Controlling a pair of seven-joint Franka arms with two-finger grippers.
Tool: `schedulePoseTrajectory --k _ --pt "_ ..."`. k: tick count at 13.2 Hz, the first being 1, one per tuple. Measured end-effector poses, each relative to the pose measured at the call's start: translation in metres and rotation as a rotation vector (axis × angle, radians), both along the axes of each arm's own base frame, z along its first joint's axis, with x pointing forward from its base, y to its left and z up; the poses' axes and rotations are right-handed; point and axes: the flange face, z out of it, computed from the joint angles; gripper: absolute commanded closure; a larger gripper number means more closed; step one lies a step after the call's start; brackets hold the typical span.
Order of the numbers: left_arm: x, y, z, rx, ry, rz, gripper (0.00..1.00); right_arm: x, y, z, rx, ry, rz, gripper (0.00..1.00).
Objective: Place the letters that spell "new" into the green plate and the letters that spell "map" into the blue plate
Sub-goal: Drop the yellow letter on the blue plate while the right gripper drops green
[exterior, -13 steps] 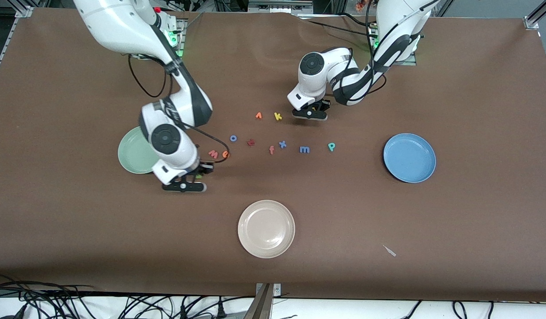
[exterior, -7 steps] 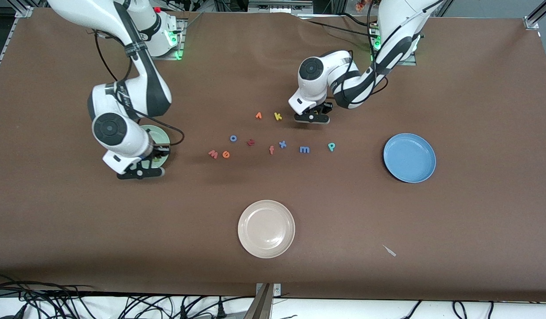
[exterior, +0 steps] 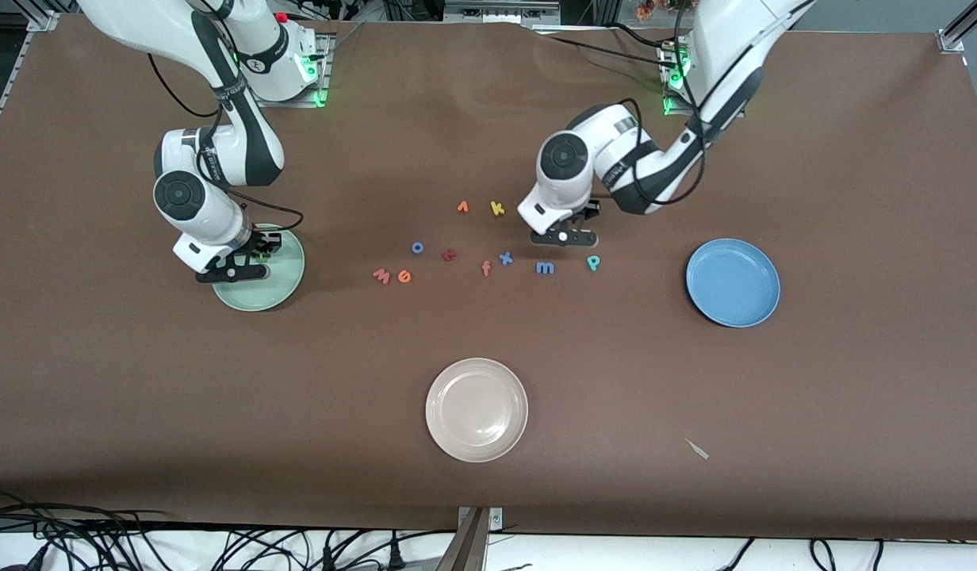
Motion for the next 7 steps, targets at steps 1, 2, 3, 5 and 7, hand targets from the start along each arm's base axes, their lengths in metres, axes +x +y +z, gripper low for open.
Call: schedulePoseTrajectory --k 1,2,3,5,7 --pt "0.022 0.018 0.009 -0.001 0.018 -0.004 0.99 0.0 -0.002 0.0 -0.001 -0.001 -0.003 0.0" --pt "0.045 0.039 0.019 -0.001 0.036 -0.013 0.99 0.001 -0.002 0.002 0.0 -0.003 -0.007 0.0" --pt "0.068 0.064 0.03 -0.005 0.05 -0.023 0.99 0.002 0.001 0.006 0.004 -0.005 -0.014 0.0" --pt "0.104 0.118 0.039 -0.022 0.073 -0.053 0.99 0.013 0.025 0.029 0.016 -0.01 -0.049 0.0" --pt "0.127 0.18 0.029 -0.034 0.102 -0.096 0.99 0.033 0.073 0.067 0.013 -0.009 -0.118 0.0"
